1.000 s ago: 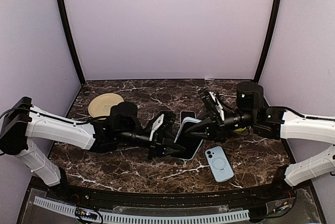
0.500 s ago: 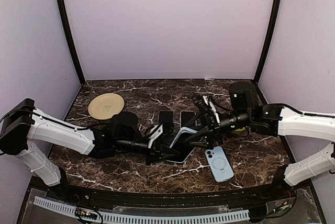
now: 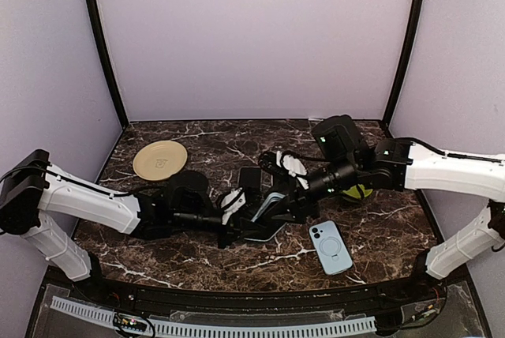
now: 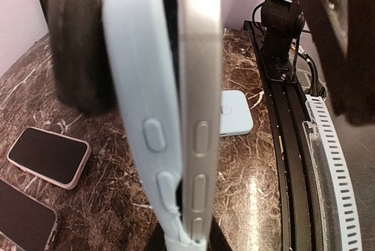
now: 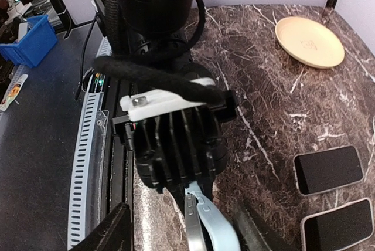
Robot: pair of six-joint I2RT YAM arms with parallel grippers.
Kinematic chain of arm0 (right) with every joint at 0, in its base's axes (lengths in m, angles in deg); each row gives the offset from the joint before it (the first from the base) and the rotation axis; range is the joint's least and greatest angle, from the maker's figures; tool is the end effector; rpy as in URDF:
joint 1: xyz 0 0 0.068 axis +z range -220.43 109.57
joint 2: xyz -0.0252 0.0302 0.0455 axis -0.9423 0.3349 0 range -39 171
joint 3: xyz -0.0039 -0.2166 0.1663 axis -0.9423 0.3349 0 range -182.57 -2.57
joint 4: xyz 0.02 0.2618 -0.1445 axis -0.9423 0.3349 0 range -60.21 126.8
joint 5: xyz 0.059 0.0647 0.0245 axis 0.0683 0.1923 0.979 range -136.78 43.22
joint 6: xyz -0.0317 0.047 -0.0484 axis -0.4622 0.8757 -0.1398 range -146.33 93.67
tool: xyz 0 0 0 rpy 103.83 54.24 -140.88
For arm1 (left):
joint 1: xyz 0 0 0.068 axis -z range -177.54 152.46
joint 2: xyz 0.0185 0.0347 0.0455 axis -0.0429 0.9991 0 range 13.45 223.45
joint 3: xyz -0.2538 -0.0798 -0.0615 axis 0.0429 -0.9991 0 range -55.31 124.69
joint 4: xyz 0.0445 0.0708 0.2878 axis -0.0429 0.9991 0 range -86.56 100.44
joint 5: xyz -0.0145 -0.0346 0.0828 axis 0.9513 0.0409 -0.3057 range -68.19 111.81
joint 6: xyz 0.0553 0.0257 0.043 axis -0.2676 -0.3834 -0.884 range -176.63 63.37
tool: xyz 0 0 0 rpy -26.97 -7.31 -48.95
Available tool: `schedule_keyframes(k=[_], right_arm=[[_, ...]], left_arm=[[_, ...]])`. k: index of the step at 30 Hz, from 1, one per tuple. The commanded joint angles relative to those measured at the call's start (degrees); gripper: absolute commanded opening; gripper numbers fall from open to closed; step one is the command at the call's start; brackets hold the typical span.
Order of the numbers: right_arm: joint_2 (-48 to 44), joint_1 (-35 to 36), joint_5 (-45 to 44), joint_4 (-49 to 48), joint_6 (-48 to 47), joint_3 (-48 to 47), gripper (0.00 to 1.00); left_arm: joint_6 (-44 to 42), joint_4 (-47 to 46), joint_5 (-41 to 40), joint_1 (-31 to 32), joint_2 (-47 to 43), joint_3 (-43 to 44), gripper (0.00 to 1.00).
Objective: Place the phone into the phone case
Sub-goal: Pass from the right arm to the left, then press the top left corner of the phone case.
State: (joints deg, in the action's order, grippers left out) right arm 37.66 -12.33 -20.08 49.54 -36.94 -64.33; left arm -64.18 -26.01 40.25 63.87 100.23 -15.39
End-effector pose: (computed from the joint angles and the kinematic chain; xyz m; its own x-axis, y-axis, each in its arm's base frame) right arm 0.1649 0.3180 0.2813 -0.1196 -0.5035 -0.8557 -0.9928 0.0665 0.0996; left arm 0.1602 -0.3356 0.1701 -0.0133 0.2853 -0.9583 0.9878 0.1527 0.0317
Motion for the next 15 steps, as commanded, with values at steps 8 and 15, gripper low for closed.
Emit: schedule_keyframes(k=[8,15], right_arm=[[1.0,0.1,-0.5,3.5,-2.6,-0.7,0.33],[1.7,0.2,-0.7,4.8,-2.1,-2.4,0.0]], left_arm=[[-1.5,-1.3,-0.7,0.2,-3.7,-0.2,0.0],[-0.8,-2.3,-0.1,0.2,-3.6,-0.3,0.0]])
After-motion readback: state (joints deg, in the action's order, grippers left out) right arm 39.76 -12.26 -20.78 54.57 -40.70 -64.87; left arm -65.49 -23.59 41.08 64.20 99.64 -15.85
